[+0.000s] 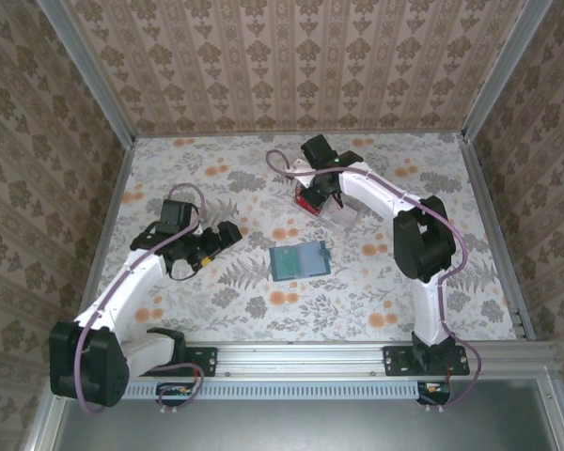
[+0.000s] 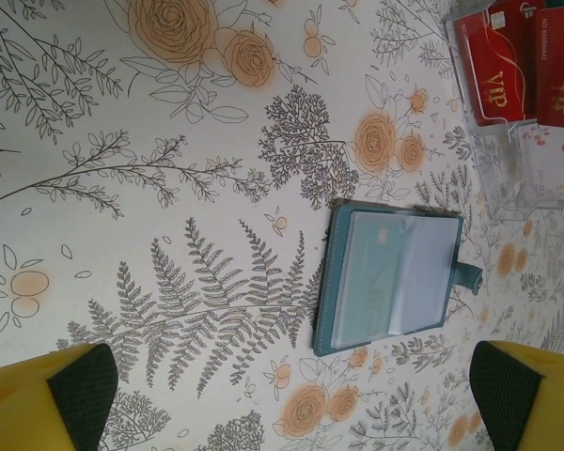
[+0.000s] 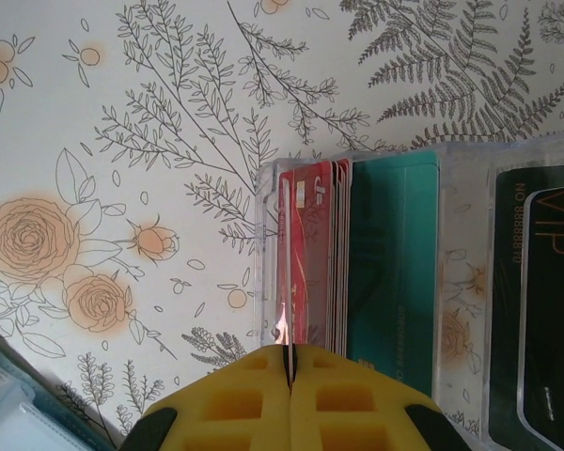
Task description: Take the credit cards out of the card holder
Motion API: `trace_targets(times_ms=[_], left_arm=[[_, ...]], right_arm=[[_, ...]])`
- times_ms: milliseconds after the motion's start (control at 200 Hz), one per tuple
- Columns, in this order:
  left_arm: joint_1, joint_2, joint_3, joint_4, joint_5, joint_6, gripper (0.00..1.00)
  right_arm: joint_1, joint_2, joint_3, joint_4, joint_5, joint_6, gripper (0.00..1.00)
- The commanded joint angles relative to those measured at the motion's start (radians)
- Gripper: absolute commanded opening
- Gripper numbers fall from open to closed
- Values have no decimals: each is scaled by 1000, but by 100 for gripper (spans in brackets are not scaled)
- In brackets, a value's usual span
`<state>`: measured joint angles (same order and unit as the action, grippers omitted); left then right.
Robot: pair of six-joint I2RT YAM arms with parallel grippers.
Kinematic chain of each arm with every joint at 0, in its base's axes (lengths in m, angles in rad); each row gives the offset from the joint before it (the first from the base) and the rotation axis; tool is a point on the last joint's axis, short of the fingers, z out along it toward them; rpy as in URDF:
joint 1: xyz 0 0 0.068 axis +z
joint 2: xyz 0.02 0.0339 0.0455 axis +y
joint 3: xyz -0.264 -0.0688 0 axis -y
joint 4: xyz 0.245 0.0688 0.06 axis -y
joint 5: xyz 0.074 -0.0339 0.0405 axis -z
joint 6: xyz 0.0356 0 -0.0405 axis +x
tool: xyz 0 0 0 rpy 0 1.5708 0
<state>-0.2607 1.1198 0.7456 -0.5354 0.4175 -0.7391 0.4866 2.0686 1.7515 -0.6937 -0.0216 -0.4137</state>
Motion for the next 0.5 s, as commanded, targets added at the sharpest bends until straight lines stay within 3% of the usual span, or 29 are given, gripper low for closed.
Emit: trace_targets(times_ms=[0,495], left_arm=[[5,-25,3,-29,-16,18,100],[5,-12,2,-16,-3,15,100]], right_arm=[[-8,33,31,-39,5,-19,0],[-11,103,90,-65,53,-2,5]])
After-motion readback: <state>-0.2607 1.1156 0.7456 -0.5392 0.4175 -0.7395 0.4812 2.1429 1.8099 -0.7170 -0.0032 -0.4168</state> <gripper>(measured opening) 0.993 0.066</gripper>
